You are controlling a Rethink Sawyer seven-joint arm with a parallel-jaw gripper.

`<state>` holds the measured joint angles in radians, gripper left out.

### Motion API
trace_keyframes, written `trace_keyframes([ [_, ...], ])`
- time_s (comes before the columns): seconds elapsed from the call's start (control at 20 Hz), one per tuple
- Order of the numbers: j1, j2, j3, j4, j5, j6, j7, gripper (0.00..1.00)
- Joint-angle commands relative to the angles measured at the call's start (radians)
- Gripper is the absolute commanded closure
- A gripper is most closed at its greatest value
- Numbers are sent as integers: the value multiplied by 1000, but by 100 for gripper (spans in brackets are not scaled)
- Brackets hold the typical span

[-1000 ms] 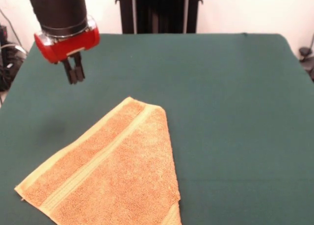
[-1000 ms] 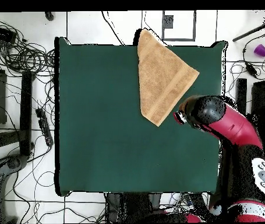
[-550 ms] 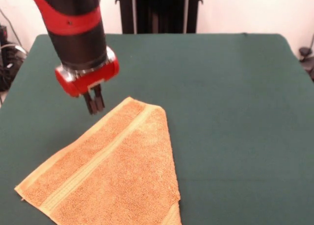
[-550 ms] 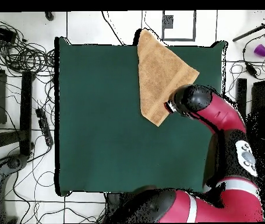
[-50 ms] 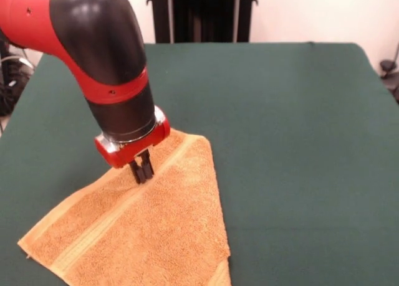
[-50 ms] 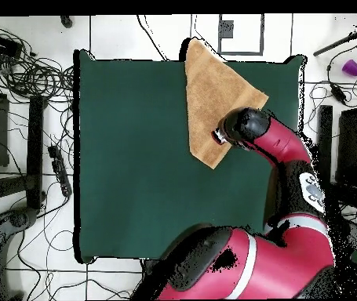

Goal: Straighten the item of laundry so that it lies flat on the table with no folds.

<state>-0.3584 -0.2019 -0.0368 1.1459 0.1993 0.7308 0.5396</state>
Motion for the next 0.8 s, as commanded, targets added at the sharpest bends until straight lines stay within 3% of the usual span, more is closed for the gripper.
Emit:
trace_keyframes([
  [0.05, 46, 109, 131, -45, 42, -20, 253, 100],
  [0.15, 38, 110, 123, -6, 48, -6, 273, 100],
  [0.3, -11, 66, 164, 137, 53, -151, 273, 100],
  [0.4, -18, 72, 155, 151, 55, -145, 280, 100],
  [0.55, -48, 65, 186, 209, 55, -245, 279, 100],
  [0.8, -62, -74, 210, 388, 58, -348, 339, 100],
])
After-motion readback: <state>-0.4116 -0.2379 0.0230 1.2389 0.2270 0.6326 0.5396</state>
